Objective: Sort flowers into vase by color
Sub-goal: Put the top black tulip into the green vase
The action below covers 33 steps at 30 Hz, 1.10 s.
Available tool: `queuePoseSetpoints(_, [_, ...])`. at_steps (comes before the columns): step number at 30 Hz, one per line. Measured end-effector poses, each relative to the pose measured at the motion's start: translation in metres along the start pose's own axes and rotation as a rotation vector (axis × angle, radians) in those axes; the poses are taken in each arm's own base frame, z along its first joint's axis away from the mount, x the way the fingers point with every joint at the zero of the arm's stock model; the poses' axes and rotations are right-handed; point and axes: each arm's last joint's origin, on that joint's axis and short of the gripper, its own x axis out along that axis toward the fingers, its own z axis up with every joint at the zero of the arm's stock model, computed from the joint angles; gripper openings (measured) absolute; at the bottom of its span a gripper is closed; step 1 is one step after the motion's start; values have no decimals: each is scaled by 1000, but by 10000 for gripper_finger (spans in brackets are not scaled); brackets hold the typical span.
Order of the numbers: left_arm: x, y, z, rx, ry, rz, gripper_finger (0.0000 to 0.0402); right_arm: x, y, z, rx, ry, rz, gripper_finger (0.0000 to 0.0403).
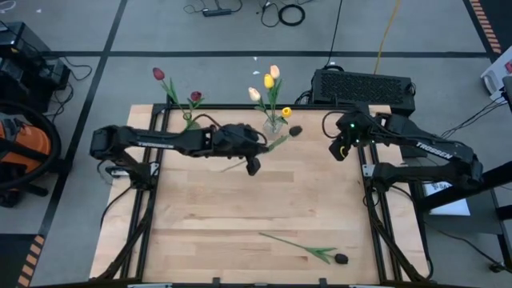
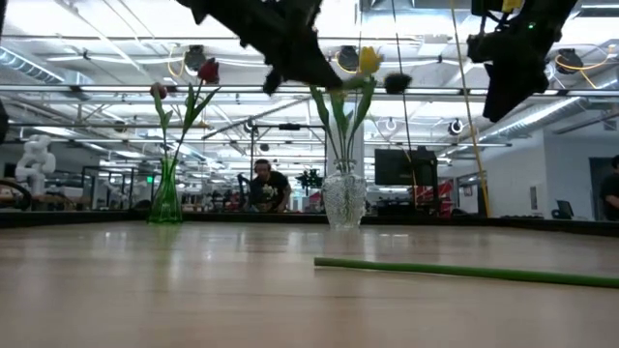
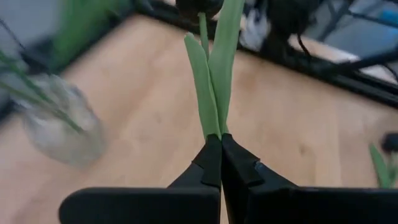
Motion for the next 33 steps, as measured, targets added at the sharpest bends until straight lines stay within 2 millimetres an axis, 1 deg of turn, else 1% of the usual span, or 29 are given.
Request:
queuePoseSetpoints(3, [-18, -3, 12, 54, -102, 43, 0, -8, -1, -4, -2, -31, 51, 169])
queuePoseSetpoints(7, [-46, -5, 22, 72, -219, 43, 0, -19, -4, -18, -19, -168, 208, 169])
queuePoseSetpoints(10, [-59, -4, 21, 70, -276, 38, 0, -23, -9, -37, 38, -295, 282, 169])
queuePoseSetpoints(12, [-66, -3, 16, 61, -338, 24, 0, -21, -11, -48, 84, -398, 337, 169])
queuePoseSetpoints(14, [-67, -3, 14, 43, -449, -14, 0, -17, -11, -54, 127, -528, 447, 169])
queuePoseSetpoints(16, [-65, -1, 5, 26, -523, -44, 0, -8, -8, -55, 171, -662, 588, 169])
queuePoseSetpoints(20, [-59, 1, -4, -23, -653, -86, 0, 13, -2, -51, 303, -875, 800, 169])
queuePoseSetpoints(22, [-55, 1, -6, -33, -667, -92, 0, 22, 0, -48, 347, -930, 852, 169])
queuePoseSetpoints(24, [-52, 1, -7, -44, -667, -96, 0, 26, 2, -44, 366, -948, 879, 169])
queuePoseSetpoints(26, [-51, 2, -7, -51, -678, -98, 0, 28, 5, -37, 366, -928, 877, 169])
queuePoseSetpoints(29, [-51, 2, -6, -58, -696, -91, 0, 26, 13, -23, 313, -910, 857, 169])
queuePoseSetpoints(33, [-50, 3, -6, -66, -699, -69, 0, 19, 28, 5, 205, -917, 832, 169])
